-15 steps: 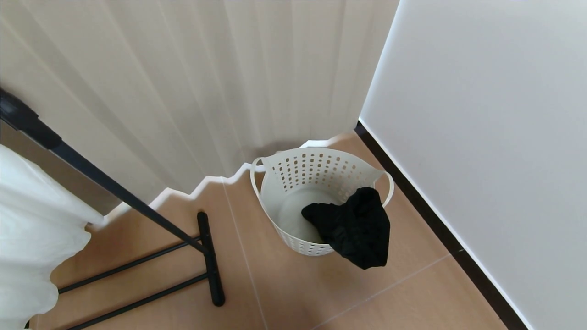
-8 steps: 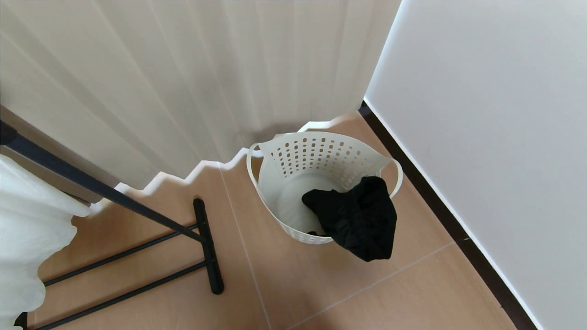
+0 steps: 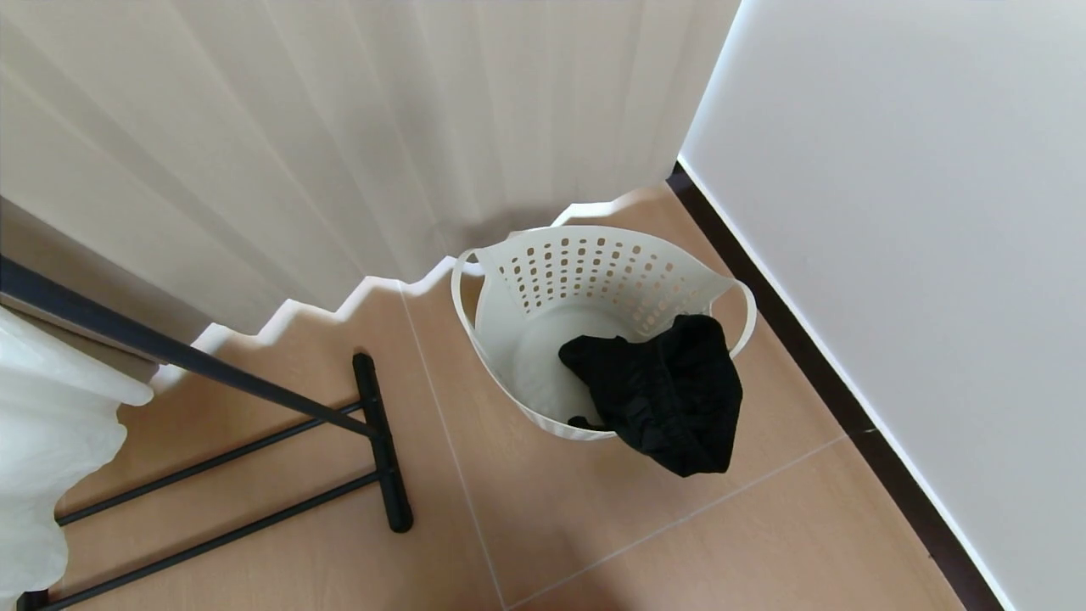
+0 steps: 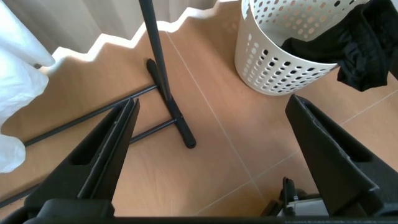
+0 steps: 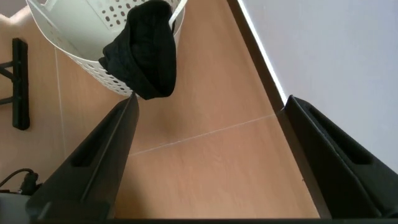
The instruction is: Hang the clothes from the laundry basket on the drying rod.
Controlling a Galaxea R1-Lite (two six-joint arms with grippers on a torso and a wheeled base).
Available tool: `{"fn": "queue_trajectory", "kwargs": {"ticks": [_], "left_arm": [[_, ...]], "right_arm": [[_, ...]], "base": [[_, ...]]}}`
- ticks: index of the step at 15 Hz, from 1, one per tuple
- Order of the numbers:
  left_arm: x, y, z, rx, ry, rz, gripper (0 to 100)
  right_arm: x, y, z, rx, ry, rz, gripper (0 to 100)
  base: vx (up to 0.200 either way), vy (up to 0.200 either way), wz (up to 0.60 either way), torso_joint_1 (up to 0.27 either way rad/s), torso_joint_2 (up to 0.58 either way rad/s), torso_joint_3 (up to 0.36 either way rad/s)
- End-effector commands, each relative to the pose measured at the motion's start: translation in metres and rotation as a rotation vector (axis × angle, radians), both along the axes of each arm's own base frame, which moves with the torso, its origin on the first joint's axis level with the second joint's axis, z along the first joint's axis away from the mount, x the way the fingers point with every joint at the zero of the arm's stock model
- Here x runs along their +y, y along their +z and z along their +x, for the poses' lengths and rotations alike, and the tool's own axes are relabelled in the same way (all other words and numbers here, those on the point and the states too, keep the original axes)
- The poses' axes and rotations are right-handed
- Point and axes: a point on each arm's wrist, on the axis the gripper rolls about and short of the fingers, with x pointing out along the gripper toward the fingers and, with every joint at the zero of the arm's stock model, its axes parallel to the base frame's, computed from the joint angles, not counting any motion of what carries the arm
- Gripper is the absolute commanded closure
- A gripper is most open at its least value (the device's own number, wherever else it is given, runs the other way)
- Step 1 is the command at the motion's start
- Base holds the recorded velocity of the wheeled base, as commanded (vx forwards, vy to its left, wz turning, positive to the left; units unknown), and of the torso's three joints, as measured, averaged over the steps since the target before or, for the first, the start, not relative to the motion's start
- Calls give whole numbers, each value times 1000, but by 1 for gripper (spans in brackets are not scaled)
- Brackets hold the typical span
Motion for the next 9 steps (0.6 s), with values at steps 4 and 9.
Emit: {"fn": "queue_trajectory", "kwargs": {"ticks": [4,9], "left_arm": [[0,0,0,1,0,2,0],[0,0,0,2,0,1,0]], "right_arm": [[19,44,88,391,311,-263,0],[59,63,198,460,486,-547,0]], "base": [[0,0,0,0,0,0],[0,0,0,0,0,0]]}}
